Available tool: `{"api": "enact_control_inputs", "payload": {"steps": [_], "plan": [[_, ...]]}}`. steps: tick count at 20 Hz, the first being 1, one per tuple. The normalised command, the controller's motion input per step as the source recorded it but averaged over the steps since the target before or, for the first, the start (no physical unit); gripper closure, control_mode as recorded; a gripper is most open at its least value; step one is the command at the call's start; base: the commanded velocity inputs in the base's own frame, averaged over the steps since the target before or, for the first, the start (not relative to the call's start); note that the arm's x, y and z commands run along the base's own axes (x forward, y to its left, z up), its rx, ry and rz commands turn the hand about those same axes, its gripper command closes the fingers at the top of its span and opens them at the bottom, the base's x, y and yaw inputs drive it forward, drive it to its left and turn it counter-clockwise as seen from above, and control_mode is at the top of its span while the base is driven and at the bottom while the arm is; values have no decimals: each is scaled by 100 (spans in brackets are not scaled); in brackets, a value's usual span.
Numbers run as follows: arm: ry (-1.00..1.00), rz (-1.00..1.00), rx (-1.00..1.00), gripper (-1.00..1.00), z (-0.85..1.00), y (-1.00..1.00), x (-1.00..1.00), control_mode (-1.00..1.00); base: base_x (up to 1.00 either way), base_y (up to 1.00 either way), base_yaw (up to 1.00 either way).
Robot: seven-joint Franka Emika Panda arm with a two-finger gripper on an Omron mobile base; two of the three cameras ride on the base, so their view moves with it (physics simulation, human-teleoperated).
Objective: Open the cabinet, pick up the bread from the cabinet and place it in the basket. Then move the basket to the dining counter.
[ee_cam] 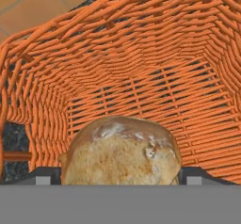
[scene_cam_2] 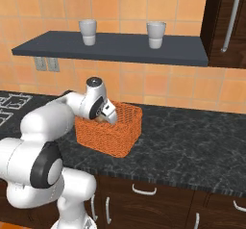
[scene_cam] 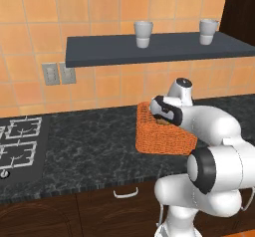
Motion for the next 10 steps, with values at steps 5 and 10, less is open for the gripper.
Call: {"api": "enact_control_inputs", "payload": {"steps": [5, 10], "plan": [[0, 0, 0, 100, -38, -8, 27, -100, 0, 0, 0], [0, 0, 0, 100, -23, -17, 27, -100, 0, 0, 0]]}}
